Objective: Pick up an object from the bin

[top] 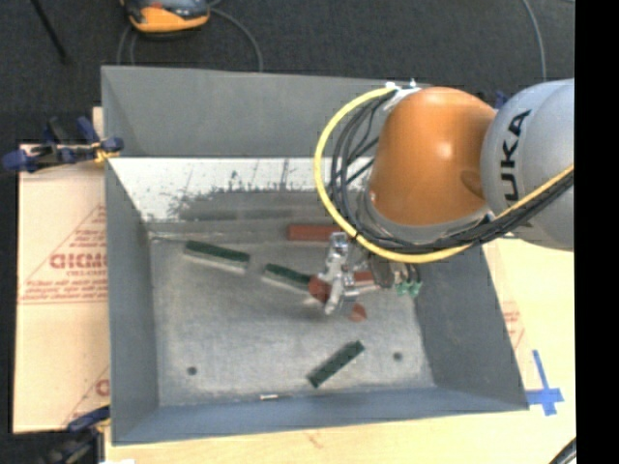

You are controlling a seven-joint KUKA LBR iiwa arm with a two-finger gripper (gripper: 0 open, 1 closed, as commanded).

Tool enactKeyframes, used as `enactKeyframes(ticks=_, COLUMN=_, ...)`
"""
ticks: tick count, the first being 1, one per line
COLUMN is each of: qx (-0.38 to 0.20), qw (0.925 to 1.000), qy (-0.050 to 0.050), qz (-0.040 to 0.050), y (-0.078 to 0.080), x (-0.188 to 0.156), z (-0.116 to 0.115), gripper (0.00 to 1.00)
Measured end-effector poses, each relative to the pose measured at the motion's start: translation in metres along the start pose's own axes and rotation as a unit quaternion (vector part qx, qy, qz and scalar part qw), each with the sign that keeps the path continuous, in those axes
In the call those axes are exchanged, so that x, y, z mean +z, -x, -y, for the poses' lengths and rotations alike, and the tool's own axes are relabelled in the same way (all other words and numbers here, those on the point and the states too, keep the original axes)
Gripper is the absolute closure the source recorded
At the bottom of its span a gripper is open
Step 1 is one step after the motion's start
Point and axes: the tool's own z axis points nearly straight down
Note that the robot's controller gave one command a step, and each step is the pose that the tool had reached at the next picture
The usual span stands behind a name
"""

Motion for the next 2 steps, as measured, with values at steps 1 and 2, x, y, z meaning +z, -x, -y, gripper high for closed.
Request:
enactKeyframes(ticks=1, qx=0.0, qw=1.0, qy=0.0, qz=0.0, y=0.0, x=0.0, z=0.0001, gripper=1.0)
enactKeyframes(ticks=2, qx=0.001, qw=1.0, qy=0.0, qz=0.0, y=0.0, x=0.0, z=0.0001, gripper=1.0)
